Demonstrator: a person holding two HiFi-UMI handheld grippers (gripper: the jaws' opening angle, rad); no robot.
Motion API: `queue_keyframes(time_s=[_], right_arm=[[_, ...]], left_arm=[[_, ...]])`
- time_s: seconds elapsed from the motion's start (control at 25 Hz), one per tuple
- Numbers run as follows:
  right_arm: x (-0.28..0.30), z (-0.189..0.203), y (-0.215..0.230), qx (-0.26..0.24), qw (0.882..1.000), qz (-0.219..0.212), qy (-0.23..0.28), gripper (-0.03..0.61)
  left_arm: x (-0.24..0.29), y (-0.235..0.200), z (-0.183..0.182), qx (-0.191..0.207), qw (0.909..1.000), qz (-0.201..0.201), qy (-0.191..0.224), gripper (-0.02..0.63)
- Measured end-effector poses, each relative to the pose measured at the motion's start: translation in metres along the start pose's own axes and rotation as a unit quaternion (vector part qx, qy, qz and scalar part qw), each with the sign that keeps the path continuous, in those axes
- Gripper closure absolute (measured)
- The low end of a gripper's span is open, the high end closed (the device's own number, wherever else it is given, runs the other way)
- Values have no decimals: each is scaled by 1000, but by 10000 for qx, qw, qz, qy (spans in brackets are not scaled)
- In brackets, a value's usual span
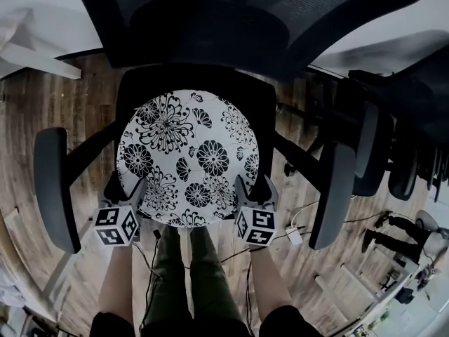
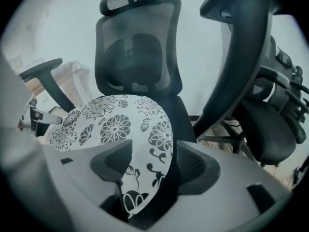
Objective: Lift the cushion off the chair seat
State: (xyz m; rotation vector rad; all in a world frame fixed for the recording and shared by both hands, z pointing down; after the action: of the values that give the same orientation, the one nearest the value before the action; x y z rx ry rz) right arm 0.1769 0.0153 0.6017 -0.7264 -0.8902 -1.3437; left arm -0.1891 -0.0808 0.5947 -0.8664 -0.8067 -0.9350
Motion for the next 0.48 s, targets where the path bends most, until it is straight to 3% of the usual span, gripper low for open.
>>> queue_keyframes(time_s=[0.48], right_arm=[[11, 18, -1, 154, 9981, -263, -533, 302]], left_arm=[[13, -3, 9, -312, 9988, 239, -290, 233]])
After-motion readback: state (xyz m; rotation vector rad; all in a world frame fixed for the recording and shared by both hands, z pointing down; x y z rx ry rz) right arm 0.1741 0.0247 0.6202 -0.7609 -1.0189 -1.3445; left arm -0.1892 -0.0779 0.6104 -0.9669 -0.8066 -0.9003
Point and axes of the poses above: the fingertips, and each gripper's own axes: x forward along the fingers, y to its right, z out of its underside, the point moved 10 cm from there along -x, backward along the fingers, and after that the axes turned 10 degrees about -y, right-handed, at the moved point
